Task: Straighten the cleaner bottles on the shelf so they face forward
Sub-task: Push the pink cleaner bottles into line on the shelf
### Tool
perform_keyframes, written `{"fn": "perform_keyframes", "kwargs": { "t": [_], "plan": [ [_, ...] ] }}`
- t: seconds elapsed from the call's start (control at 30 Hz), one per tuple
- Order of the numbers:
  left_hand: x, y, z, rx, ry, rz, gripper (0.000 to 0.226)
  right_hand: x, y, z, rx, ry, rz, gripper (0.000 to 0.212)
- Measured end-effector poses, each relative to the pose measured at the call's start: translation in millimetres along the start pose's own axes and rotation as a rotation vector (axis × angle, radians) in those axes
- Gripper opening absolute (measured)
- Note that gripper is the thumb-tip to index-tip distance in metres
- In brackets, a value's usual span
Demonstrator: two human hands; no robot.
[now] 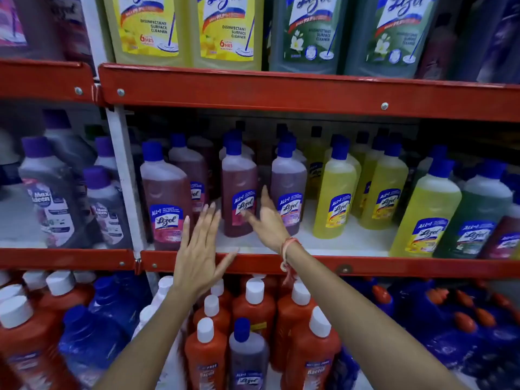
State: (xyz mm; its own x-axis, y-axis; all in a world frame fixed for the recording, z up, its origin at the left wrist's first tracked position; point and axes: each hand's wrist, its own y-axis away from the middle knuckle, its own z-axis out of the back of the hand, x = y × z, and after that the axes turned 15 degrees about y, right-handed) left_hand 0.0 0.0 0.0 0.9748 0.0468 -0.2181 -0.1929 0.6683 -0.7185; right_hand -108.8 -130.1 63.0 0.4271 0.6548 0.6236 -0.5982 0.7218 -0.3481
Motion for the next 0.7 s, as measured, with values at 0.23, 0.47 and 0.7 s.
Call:
{"fn": "perform_keyframes", "kwargs": {
  "t": [0.23, 0.47, 0.7],
  "plan": [
    [2, 1, -3, 0.036, -0.081, 0.050, 0.109, -2, -20, -26, 0.039, -0.141, -0.137, 0.096],
    [3, 1, -3, 0.041, -0.064, 0.061, 0.111, -2, -24, -32, -0.041, -0.192, -0.195, 0.084],
    [2, 2, -2, 0.080, -0.066, 0.078, 0.110, -7, -8, -17, 0.022, -0.222, -0.153, 0.073]
  ]
}}
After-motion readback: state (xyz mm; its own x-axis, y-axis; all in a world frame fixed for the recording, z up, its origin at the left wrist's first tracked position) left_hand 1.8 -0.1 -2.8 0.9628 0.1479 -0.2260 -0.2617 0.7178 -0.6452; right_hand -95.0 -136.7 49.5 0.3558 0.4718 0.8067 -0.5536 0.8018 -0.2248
